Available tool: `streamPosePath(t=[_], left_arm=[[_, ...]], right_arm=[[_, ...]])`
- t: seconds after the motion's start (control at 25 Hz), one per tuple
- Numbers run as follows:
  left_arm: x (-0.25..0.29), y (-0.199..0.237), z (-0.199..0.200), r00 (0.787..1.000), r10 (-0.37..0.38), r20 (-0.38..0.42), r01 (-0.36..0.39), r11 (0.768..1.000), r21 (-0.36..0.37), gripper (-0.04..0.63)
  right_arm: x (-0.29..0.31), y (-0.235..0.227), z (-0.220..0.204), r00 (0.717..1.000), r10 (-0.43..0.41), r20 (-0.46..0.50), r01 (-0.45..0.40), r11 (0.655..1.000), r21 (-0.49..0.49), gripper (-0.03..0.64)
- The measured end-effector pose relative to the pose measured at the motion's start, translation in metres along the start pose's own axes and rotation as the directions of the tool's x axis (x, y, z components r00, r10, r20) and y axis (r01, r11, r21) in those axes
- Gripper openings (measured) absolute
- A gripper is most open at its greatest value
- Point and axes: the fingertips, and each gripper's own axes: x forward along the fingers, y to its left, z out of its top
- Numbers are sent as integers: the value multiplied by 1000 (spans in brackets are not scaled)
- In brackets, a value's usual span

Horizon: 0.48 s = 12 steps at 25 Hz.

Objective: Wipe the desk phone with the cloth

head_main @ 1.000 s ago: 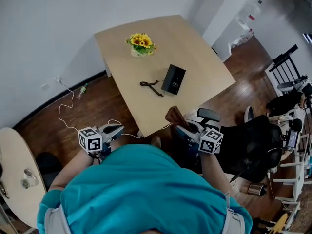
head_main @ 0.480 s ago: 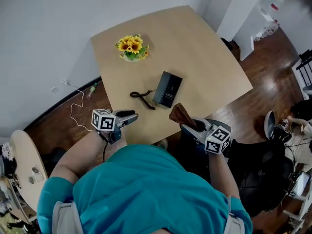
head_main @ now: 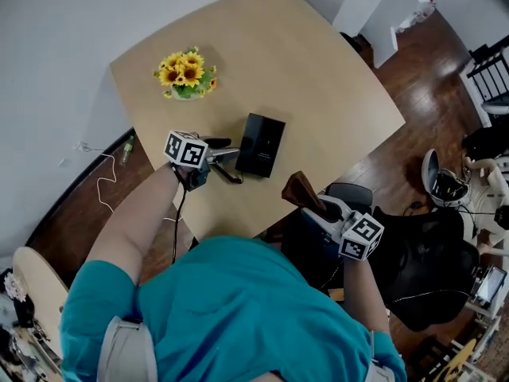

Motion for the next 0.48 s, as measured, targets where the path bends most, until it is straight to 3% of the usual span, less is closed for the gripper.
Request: streamPosePath(t=[0.2,0.48], left_arm=[[40,34,12,991,-55,-118,53,998,-26,334],[84,40,0,966,-153,-207,140,987,-77,331]], right_arm=[[-4,2,0,997,-75,33,73,995,71,127],[-4,-6,-10,995,-96,2,95,991,92,127]])
